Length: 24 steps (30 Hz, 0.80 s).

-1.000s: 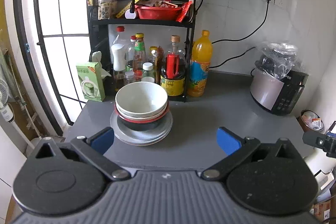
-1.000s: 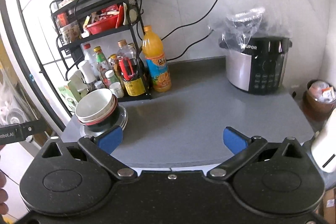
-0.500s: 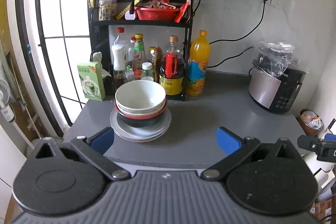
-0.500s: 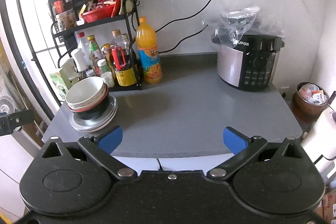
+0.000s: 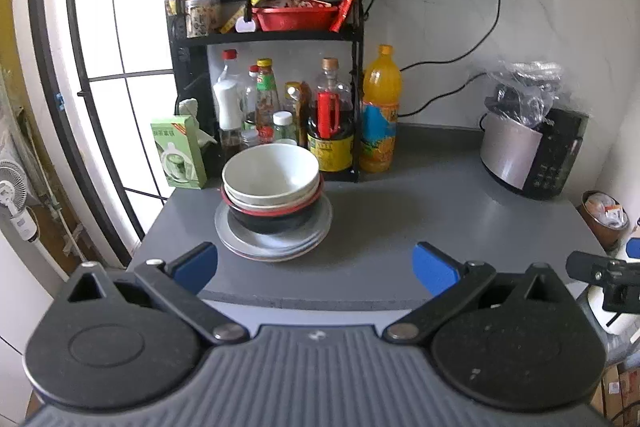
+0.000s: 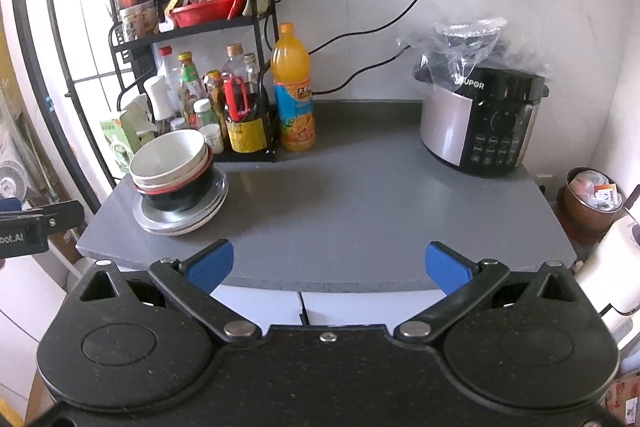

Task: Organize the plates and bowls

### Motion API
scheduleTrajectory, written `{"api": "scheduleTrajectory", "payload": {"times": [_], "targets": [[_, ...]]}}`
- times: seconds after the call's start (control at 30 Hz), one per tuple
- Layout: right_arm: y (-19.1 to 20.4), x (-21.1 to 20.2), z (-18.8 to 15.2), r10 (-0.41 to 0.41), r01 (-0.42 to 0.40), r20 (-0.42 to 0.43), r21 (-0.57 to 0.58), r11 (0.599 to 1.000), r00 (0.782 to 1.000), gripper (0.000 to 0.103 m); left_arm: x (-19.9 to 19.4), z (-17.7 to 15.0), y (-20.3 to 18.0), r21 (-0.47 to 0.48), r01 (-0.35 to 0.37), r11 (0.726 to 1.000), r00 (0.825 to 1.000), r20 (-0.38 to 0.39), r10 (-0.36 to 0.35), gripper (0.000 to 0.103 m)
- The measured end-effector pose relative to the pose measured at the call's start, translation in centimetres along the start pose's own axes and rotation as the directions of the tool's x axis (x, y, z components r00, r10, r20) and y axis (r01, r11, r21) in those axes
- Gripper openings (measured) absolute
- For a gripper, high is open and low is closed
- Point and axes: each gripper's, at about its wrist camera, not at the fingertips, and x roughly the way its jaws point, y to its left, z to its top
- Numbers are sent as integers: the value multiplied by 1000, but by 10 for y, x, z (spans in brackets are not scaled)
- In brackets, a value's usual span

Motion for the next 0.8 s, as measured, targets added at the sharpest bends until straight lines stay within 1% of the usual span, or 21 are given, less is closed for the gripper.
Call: {"api": "scheduleTrajectory", "payload": {"times": [0.1,0.17,0.47,0.57,0.67,0.8], "targets": [[-1,0,-2,-4,4,-4,0,1000,1000,103,2,-4,-7,27,-8,1000,1000,4,8,103],[-1,1,-2,-11,10,-3,-5,1000,1000,103,3,-6,-9,33,6,999,1000,4,-6,103],[-6,1,-2,-35,35,3,-6,999,999,103,6,-9,-14,29,19,999,1000,1,-19,103],[-6,1,-2,-35,35,3,-9,999,999,103,7,-9,-14,33,6,999,1000,-1,-6,103],[-6,1,-1,-30,30,8,-6,1000,1000,103,8,-8,-13,21,14,1000,1000,-5,-14,103],[-7,3,0,-29,29,6,4,1000,1000,103,8,-7,-12,24,4,1000,1000,-2,-4,103]]}}
